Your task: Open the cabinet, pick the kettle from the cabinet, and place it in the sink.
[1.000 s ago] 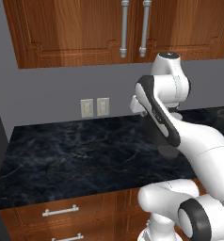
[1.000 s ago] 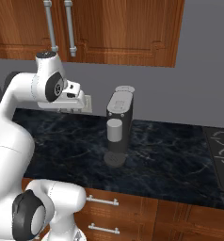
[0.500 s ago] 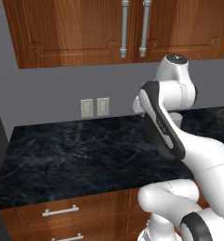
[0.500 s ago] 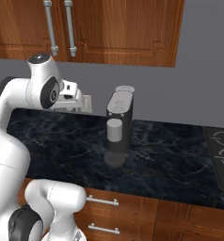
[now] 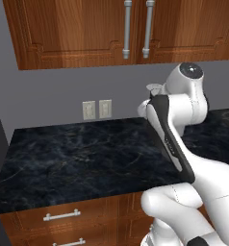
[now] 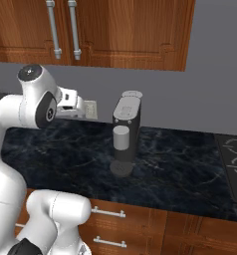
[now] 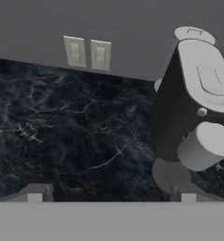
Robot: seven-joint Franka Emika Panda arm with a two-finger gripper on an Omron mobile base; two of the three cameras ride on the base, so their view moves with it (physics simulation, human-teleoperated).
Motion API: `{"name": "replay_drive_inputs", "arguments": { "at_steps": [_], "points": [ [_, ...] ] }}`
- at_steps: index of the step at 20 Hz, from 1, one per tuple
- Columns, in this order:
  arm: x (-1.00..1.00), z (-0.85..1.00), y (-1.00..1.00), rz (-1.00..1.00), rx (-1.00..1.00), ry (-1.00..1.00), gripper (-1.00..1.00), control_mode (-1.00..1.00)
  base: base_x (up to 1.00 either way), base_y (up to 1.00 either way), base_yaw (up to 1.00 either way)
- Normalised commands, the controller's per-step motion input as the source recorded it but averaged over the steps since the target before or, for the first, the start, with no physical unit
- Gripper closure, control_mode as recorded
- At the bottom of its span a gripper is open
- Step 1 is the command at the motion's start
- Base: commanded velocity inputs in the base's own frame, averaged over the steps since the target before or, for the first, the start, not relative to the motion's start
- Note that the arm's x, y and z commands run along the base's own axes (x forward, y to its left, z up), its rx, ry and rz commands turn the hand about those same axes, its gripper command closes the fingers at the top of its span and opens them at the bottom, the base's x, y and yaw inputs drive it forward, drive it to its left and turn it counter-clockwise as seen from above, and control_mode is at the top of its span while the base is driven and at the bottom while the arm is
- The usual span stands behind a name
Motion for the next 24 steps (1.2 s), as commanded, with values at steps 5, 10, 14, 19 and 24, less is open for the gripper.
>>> {"name": "replay_drive_inputs", "arguments": {
  "at_steps": [5, 10, 14, 19, 24],
  "points": [
    [-0.07, 0.32, 0.0, -0.04, 0.0, -0.02, -1.0, -1.0, 0.0, 0.0, 0.0],
    [-0.08, 0.32, 0.0, -0.07, 0.0, -0.1, -1.0, -1.0, 0.0, 0.0, 0.0],
    [-0.1, 0.35, 0.0, -0.06, 0.0, -0.15, -1.0, -1.0, 0.0, 0.0, 0.0],
    [-0.07, 0.34, 0.0, -0.01, 0.0, -0.16, -1.0, -1.0, 0.0, 0.0, 0.0],
    [-0.08, 0.35, 0.0, 0.0, 0.0, -0.2, -1.0, -1.0, 0.0, 0.0, 0.0]
  ]
}}
